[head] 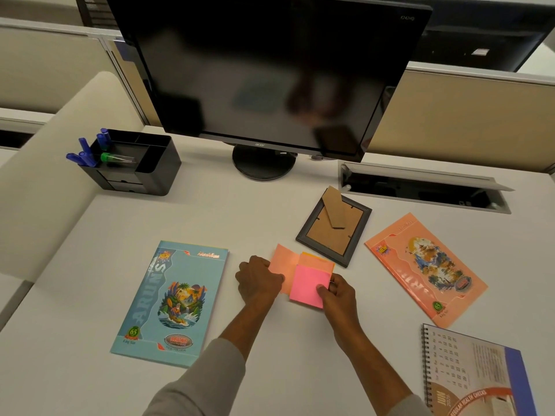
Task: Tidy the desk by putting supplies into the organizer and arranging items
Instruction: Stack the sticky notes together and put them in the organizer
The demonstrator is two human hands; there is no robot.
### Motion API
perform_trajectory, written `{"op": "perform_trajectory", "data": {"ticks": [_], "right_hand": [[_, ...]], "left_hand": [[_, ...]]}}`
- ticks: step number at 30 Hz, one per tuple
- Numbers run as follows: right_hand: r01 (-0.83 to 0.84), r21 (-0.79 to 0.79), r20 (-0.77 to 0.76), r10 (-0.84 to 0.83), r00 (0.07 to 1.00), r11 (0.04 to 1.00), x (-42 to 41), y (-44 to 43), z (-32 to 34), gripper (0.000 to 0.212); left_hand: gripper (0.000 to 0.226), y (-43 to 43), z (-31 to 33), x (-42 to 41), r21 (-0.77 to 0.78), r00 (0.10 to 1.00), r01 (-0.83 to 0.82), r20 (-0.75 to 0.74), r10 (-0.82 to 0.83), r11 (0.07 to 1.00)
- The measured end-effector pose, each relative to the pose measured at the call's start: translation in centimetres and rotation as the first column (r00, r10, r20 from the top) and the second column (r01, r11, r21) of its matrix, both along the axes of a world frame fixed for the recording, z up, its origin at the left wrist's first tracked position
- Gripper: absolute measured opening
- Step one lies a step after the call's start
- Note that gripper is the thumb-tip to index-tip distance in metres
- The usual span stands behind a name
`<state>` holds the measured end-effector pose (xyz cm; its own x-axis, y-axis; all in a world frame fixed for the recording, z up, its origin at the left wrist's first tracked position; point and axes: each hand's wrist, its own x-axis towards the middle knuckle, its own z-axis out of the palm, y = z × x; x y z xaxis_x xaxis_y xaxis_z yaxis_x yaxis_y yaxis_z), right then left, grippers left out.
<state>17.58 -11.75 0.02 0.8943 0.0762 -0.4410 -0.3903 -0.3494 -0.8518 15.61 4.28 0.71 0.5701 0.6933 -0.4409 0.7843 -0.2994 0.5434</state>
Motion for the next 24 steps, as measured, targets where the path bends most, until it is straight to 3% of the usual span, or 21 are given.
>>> {"op": "perform_trajectory", "data": {"ticks": [3, 8, 14, 17, 20, 24], "right_hand": [[0.009, 0.017, -0.007, -0.009, 1.000, 1.000, 0.0, 0.0, 0.0, 0.025], [0.048, 0.070, -0.046, -0.045, 0.998, 0.996, 0.2, 0.0, 0.0, 0.021], [0.069, 0.108, -0.101, -0.058, 0.993, 0.992, 0.7, 0.2, -0.1, 0.018], [0.080, 0.115, -0.113, -0.067, 0.991, 0.990, 0.8, 0.3, -0.2, 0.018], [0.113, 0.146, -0.148, -0.091, 0.985, 0.983, 1.3, 0.2, -0.1, 0.021], [0.178, 0.224, -0.195, -0.135, 0.972, 0.958, 2.1, -0.5, 0.4, 0.024]], "left_hand": [[0.036, 0.0, 0.0, -0.5, -0.010, 0.998, -0.007, 0.061, 0.008, 1.000], [0.045, 0.5, 0.1, -0.8, -0.123, 0.988, -0.006, 0.152, 0.025, 0.992], [0.029, 1.3, -0.4, -1.3, -0.298, 0.974, 0.019, 0.219, 0.049, 0.954], [0.034, 1.4, -0.6, -1.5, -0.378, 0.965, -0.007, 0.240, 0.105, 0.926], [0.043, 1.4, -0.5, -1.5, -0.480, 0.959, -0.052, 0.222, 0.179, 0.876], [0.030, 1.5, -0.8, -1.9, -0.681, 0.933, -0.048, 0.230, 0.275, 0.730]]}}
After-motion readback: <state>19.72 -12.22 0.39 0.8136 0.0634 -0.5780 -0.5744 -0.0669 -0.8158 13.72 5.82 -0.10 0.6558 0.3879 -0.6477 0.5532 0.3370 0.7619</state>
